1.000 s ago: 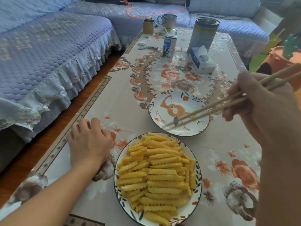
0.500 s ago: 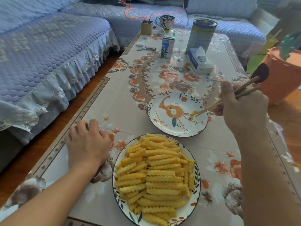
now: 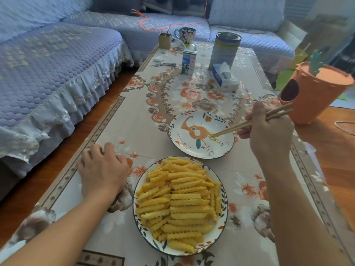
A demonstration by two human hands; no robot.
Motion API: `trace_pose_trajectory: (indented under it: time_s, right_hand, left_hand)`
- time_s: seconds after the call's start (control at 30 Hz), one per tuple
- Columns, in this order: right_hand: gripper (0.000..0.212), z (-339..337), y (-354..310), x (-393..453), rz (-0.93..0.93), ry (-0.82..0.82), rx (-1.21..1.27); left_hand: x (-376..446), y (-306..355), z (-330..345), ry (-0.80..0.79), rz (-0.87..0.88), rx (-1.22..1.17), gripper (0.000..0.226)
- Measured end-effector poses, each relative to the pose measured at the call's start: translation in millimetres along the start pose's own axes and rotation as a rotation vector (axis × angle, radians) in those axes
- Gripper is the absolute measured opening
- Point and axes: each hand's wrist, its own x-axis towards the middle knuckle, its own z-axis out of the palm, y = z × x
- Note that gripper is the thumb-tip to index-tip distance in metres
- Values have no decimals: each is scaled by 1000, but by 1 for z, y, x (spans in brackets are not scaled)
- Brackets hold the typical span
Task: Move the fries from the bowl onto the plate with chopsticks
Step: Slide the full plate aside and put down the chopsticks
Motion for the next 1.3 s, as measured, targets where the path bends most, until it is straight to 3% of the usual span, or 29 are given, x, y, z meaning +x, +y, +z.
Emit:
trace_pose_trajectory:
  time_s: [0.13, 0.27, 0.43, 0.57, 0.7, 0.83, 0.97, 1.07, 1.17, 1.3]
  right_hand:
    - [42, -21, -31, -26, -5, -94, 156]
    - [46, -49, -57, -63, 41, -295, 227]
    - [51, -53, -70, -112, 90, -365, 238]
    - [47, -39, -77, -133, 81, -313, 246]
    - [39, -42, -83, -139, 43, -316, 187]
    - [42, -70, -90, -133, 76, -156, 295]
    - [51, -93, -89, -113, 184, 42, 343]
    - [43, -106, -80, -79, 321, 139, 335]
    - [36, -104, -53, -40, 513, -30, 359]
    - [29, -61, 1, -21, 700, -440, -22]
  left_hand:
    - [-1, 2, -3, -26, 2, -11, 34]
    - [-2, 1, -9, -56, -12, -73, 35]
    - [-2, -12, -19, -61, -98, -469, 36]
    - [-14, -27, -42, -177, -151, -857, 22]
    - [-58, -45, -75, -297, -195, -990, 20]
    - [-115, -47, -89, -534, -346, -1194, 22]
    - [-134, -21, -98, -859, -407, -1175, 23]
    - [-137, -5, -106, -976, -347, -1128, 23]
    - [-140, 1, -111, -1007, -348, -1120, 22]
    - [-144, 11, -110, -1021, -396, -1156, 21]
